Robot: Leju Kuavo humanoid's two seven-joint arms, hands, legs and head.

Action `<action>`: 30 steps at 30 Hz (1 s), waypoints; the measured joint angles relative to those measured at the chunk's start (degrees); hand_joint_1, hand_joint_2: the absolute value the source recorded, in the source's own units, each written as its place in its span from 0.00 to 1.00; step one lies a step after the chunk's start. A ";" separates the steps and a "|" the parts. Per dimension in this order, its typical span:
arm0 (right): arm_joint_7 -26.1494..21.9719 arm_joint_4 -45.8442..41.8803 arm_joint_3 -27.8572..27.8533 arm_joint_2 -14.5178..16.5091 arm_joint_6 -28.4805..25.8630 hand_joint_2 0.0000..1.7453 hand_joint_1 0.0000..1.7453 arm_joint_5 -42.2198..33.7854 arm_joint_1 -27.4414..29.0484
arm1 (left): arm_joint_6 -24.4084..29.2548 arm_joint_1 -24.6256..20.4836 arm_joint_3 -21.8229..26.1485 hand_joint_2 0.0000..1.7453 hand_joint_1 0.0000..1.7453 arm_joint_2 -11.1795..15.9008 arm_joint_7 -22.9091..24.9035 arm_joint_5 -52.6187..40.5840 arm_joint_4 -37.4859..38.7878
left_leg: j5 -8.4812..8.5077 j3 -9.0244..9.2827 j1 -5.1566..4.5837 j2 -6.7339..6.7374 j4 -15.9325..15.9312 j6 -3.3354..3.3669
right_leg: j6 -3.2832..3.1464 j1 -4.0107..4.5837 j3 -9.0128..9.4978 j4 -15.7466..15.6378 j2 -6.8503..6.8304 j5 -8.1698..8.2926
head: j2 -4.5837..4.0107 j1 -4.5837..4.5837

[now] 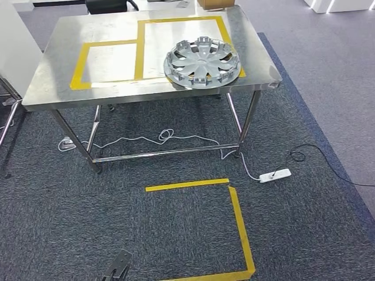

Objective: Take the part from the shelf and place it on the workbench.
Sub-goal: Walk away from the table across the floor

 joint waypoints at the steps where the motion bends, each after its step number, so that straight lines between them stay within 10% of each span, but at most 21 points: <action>1: 0.01 0.00 0.00 -0.04 -0.01 0.00 0.00 0.00 -0.01 | 0.01 -0.01 0.01 0.00 0.00 -0.02 0.00 0.01 0.00 | 0.04 -0.64 0.14 0.00 0.66 -0.15 | 0.22 -0.17 2.32 -3.44 -0.01 1.87 | 0.00 -0.01; 4: 0.03 0.02 0.01 -0.05 0.00 0.00 0.00 0.02 -0.24 | 0.05 -0.02 0.01 0.00 0.00 -0.03 0.00 0.05 0.00 | 0.32 -2.27 0.18 -0.10 2.48 -0.99 | -0.06 -0.28 8.27 -13.24 0.16 2.94 | 0.00 0.01; 8: 0.09 0.04 0.02 -0.03 0.01 0.00 0.00 0.02 -0.24 | 0.11 0.12 0.02 0.00 0.00 0.04 0.00 0.08 0.00 | 0.40 -3.07 0.09 -0.33 3.57 -2.18 | -1.89 -0.21 7.40 -13.72 0.15 3.19 | 0.00 -0.10; 14: 0.23 0.04 0.00 -0.04 -0.01 0.00 0.00 0.02 -0.21 | 0.13 0.27 0.05 0.00 0.00 0.07 0.00 0.12 0.00 | -10.66 -6.57 0.55 -0.39 19.02 -3.27 | -3.60 0.12 4.49 -13.49 -0.22 5.92 | 0.00 -0.25; 20: 0.10 0.06 0.05 0.12 -0.02 0.00 0.00 0.02 -0.25 | 0.31 0.04 0.08 0.00 0.00 0.24 -0.21 0.06 -0.01 | -5.49 5.14 -0.27 -0.46 1.75 -0.78 | -2.96 0.66 2.06 -13.15 -0.18 8.04 | 0.00 -0.22; 24: -0.38 0.07 0.08 0.12 -0.02 0.00 0.00 0.02 -0.21 | 0.66 0.06 0.08 0.00 0.00 0.12 -0.60 -0.32 -0.01 | -3.91 4.65 -0.24 -0.25 0.00 -0.27 | -1.56 0.50 1.01 -12.58 -0.11 8.07 | 0.00 -0.13; 28: -0.25 0.11 0.21 0.03 -0.04 0.00 0.00 0.22 -0.16 | 0.77 0.12 0.09 0.00 0.00 0.08 -0.94 -0.48 -0.01 | -2.08 2.57 -0.06 -0.03 -0.09 0.16 | -0.71 0.20 -3.98 -0.06 0.03 0.34 | 0.00 0.16; 30: 0.28 0.11 0.27 -0.05 -0.07 0.00 0.00 0.49 -0.04 | 0.76 0.25 0.09 0.00 0.00 0.05 -0.96 -0.54 -0.01 | -1.71 1.40 -0.06 0.03 0.63 0.00 | -0.42 0.15 -3.61 1.80 0.02 -0.10 | 0.00 0.15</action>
